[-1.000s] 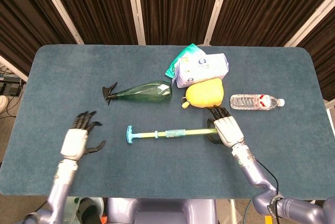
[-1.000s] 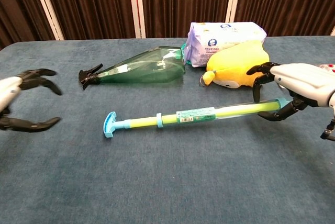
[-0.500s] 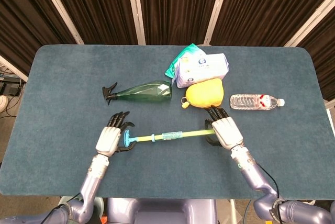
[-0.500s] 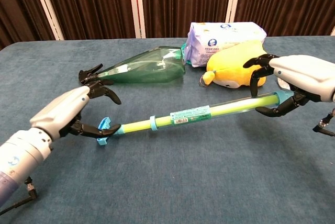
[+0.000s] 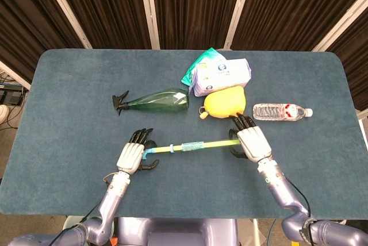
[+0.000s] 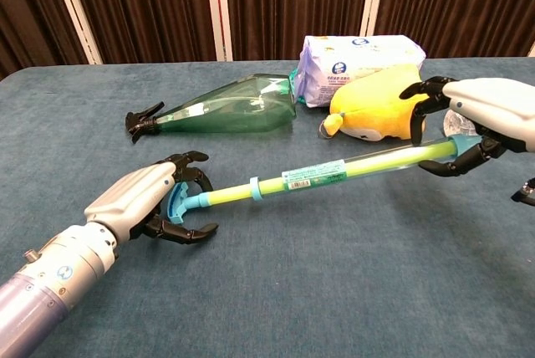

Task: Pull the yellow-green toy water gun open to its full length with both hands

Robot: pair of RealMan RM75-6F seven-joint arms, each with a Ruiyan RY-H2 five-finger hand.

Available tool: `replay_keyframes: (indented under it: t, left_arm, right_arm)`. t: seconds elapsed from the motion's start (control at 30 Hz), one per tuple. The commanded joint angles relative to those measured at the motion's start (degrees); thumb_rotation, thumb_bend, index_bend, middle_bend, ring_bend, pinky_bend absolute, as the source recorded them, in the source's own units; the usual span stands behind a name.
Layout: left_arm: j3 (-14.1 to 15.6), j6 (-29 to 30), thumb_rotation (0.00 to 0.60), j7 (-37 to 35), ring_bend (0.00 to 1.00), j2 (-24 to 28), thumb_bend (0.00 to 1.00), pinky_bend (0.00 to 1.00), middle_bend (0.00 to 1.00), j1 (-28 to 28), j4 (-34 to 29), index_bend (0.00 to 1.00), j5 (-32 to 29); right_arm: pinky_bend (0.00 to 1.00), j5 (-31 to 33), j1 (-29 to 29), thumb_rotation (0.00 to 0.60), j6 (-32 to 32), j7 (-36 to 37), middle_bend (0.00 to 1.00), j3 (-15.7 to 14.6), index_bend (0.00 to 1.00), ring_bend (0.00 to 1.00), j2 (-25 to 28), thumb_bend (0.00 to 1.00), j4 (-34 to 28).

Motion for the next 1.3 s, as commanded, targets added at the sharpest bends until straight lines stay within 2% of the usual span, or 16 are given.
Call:
replay_keyframes:
  t: [0.03, 0.1, 0.4, 0.7, 1.3]
  left_arm:
    - [0.16, -0.19, 0.6, 0.6, 0.0, -0.2, 0.49, 0.06, 0.08, 0.01, 0.6, 0.56, -0.2]
    - [0.0, -0.05, 0.6, 0.91, 0.0, -0.31, 0.56, 0.06, 0.1, 0.05, 0.76, 0.6, -0.46]
    - [0.48, 5.82, 0.6, 0.61, 0.0, 2.34, 0.76, 0.06, 0.13, 1.05, -1.7, 0.66, 2.17]
    - [1.73, 8.94, 0.6, 1.93, 0.0, 5.99, 0.77, 0.06, 0.14, 1.82, -6.32, 0.67, 4.35]
    - [5.67, 14.06, 0.6, 2.99, 0.0, 12.89, 0.77, 0.06, 0.15, 4.2, -14.09, 0.67, 8.77]
  right_arm:
    - [0.14, 0.05, -0.13, 0.6, 0.2, 0.26, 0.14, 0.09, 0.72, 0.02, 0.19, 0.5, 0.03]
    - [0.16, -0.12, -0.29, 0.6, 0.71, 0.55, 0.15, 0.22, 0.74, 0.03, 0.41, 0.5, 0.14]
    - [0.19, -0.04, -1.58, 0.6, 3.47, 0.73, 0.2, 0.74, 0.8, 0.06, 0.74, 0.51, 1.93]
    - [0.2, 0.46, -2.71, 0.6, 4.04, 1.26, 0.24, 0.25, 0.86, 0.08, 1.01, 0.51, 3.39]
    - [0.21, 3.46, -4.46, 0.6, 4.46, 3.15, 0.26, 1.6, 0.88, 0.1, 2.46, 0.51, 7.71]
